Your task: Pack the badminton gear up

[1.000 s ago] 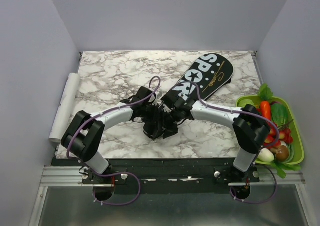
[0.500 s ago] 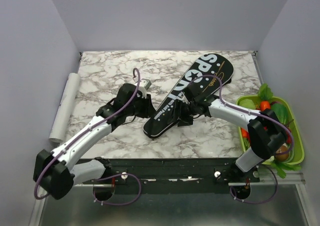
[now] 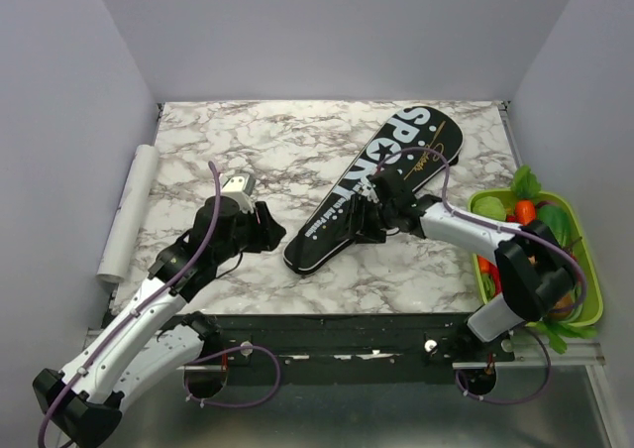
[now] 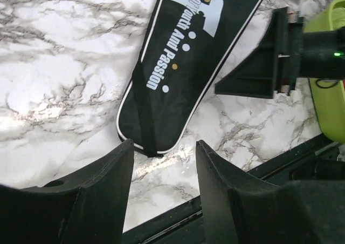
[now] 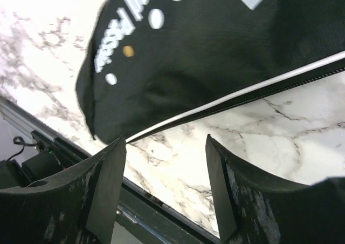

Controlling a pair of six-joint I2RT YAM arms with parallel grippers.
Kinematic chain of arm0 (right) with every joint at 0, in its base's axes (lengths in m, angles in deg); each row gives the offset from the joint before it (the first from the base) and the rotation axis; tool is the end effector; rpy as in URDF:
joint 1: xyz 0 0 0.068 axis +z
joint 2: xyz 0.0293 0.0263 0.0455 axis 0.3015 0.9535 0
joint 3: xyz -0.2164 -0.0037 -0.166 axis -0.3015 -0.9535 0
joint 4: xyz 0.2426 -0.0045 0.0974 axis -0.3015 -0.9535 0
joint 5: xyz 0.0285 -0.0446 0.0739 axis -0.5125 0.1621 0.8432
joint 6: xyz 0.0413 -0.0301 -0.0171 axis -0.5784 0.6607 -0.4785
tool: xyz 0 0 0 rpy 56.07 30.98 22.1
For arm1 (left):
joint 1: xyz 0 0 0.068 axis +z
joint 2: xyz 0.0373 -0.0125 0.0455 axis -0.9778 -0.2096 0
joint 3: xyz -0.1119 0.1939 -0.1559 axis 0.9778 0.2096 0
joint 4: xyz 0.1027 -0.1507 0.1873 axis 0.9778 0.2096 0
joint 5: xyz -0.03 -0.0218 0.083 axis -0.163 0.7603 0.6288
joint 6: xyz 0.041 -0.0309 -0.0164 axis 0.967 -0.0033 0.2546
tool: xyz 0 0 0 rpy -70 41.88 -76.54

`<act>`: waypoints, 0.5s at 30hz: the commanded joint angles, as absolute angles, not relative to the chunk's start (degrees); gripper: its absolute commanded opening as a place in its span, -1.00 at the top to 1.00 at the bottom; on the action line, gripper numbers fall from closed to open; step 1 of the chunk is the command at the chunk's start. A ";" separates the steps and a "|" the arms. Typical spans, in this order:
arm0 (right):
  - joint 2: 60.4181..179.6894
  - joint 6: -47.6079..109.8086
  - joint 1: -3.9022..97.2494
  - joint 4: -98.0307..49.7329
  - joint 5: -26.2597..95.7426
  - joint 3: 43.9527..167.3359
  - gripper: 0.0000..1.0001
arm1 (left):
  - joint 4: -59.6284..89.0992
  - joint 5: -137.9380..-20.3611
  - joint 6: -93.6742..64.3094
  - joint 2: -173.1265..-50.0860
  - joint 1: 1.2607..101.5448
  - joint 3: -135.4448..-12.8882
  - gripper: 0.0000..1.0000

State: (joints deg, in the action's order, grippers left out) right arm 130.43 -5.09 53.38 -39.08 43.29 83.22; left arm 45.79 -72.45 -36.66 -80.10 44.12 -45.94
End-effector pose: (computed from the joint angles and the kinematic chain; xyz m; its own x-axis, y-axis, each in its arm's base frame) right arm 0.2538 0.1955 0.1855 -0.9528 0.1199 -0.2788 -0.0627 0.8209 0.5676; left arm 0.1413 -0.0957 0.3038 -0.6531 -0.2280 -0.7221 0.2576 0.8299 -0.4949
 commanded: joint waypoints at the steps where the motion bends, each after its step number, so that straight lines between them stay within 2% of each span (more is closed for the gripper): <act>1: 122.30 4.24 53.23 -34.89 41.69 82.83 -0.39 | 47.78 -66.94 -38.88 -76.90 43.98 -43.66 -0.19; 3: 118.28 7.31 53.23 -35.15 41.60 83.18 -0.48 | 48.13 -66.50 -37.30 -77.24 43.98 -43.83 -0.27; 5: 115.80 8.99 53.23 -35.59 40.81 83.53 -0.52 | 48.65 -66.06 -36.24 -78.30 43.98 -44.97 -0.45; 6: 114.05 10.74 53.23 -36.81 40.20 84.58 -0.58 | 48.74 -65.62 -35.37 -79.26 43.98 -46.02 -0.95; 7: 113.34 11.54 53.23 -37.78 39.85 85.37 -0.87 | 48.83 -65.27 -35.10 -79.70 43.98 -46.55 -0.97; 8: 112.72 12.07 53.23 -40.32 39.06 86.25 -0.99 | 48.66 -65.00 -34.75 -80.14 43.98 -47.08 -0.97; 15: 108.85 15.94 53.23 -47.72 30.54 91.01 -1.00 | 47.07 -64.47 -32.99 -84.18 43.98 -50.69 -0.97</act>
